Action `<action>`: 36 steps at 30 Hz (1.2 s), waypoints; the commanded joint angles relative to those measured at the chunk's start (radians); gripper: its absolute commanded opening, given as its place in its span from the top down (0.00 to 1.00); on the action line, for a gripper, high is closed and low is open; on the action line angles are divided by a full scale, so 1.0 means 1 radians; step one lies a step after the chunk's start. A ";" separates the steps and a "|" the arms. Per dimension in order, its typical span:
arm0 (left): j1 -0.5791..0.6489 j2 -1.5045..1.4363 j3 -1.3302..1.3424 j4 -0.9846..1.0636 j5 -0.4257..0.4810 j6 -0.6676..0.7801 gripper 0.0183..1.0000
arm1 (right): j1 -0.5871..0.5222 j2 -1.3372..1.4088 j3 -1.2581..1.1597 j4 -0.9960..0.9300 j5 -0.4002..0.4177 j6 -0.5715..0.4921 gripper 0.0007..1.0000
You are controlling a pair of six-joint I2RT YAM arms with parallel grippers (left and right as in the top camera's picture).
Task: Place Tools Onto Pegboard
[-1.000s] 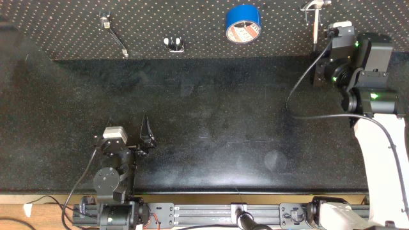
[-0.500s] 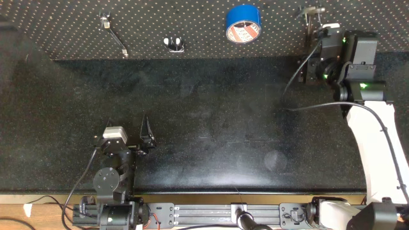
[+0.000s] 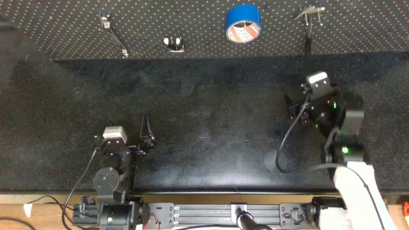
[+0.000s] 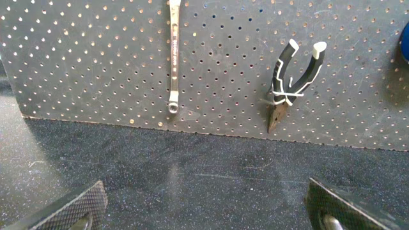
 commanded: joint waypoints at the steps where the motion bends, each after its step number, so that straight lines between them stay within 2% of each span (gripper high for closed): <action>1: -0.003 -0.005 -0.002 -0.008 0.008 0.012 0.00 | 0.008 -0.224 -0.233 0.204 0.006 0.093 0.02; 5: -0.003 -0.005 -0.002 -0.008 0.008 0.013 0.00 | 0.008 -0.433 -0.402 0.277 0.109 0.262 0.02; 7: -0.003 -0.005 -0.002 -0.008 0.008 0.012 0.00 | 0.007 -0.518 -0.414 0.231 0.131 0.293 0.02; 10: -0.003 -0.005 -0.002 -0.008 0.008 0.013 0.00 | 0.008 -0.636 -0.414 0.142 0.146 0.293 0.02; 14: -0.003 -0.005 -0.002 -0.008 0.008 0.012 0.01 | 0.008 -0.932 -0.414 -0.185 0.156 0.292 0.02; 17: -0.003 -0.005 -0.002 -0.008 0.008 0.013 0.00 | 0.035 -1.056 -0.414 -0.182 0.156 0.196 0.02; 36: -0.003 -0.005 -0.002 -0.008 0.008 0.012 0.01 | 0.034 -1.061 -0.413 -0.179 0.156 0.205 0.02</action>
